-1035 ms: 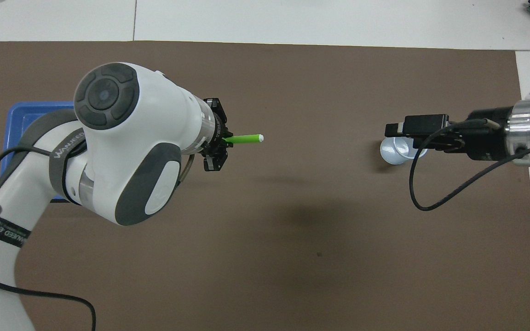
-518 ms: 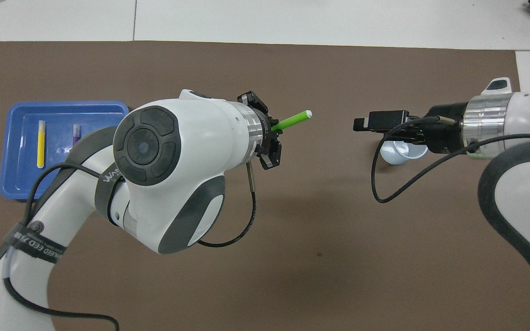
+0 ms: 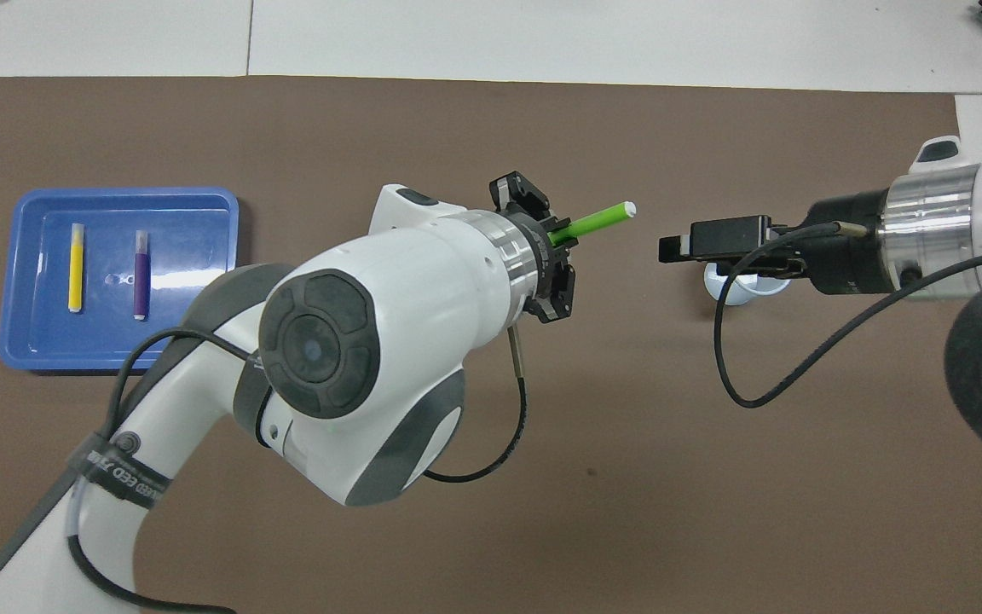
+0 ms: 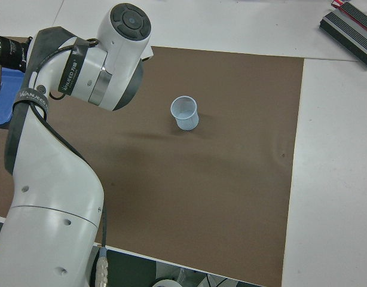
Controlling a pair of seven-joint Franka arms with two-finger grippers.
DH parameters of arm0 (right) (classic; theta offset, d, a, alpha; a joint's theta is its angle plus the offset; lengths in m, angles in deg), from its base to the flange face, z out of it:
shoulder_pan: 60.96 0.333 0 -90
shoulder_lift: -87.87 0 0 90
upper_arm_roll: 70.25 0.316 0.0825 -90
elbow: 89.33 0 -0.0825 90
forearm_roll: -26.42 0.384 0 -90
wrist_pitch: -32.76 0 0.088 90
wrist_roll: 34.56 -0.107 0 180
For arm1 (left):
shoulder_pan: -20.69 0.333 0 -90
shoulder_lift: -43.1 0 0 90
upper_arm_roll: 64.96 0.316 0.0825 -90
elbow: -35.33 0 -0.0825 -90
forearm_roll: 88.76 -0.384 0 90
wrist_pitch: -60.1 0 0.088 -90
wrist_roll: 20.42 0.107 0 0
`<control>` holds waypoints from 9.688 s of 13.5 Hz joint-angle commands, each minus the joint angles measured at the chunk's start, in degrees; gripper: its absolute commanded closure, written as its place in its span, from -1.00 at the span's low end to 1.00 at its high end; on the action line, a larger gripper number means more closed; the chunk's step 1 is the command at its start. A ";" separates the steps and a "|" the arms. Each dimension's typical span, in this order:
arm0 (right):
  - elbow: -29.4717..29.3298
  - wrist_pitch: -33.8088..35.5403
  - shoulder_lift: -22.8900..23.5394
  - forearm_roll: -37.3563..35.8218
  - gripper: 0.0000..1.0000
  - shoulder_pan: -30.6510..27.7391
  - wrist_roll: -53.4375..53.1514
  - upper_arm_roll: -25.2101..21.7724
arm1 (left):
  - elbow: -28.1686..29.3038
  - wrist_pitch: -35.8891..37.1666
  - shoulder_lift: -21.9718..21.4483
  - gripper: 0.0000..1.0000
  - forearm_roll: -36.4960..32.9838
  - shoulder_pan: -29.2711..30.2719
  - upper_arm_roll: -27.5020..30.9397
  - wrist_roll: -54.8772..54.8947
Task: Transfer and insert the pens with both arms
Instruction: 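Carry the green pen toward the right gripper while the right gripper approaches, then close the right gripper on the green pen's far end, then open the left gripper and pull back while the right gripper takes the pen, then insert the green pen into the cup while the left gripper returns to tray, then grasp the purple pen in the tray with the left gripper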
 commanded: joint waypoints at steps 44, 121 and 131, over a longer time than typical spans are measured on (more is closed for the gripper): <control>-0.06 1.19 -1.28 -7.04 1.00 -0.27 2.73 0.36 | 5.09 -15.02 0.12 0.71 0.04 -7.39 0.85 -1.80; 1.09 7.43 -1.10 -37.45 -1.00 -9.15 6.95 0.01 | 18.27 3.08 9.70 -0.46 -14.28 44.90 1.82 138.91; 1.09 7.96 -1.19 -37.45 -1.00 -9.06 6.95 0.01 | 17.57 5.27 9.62 1.00 -14.37 44.55 1.82 138.91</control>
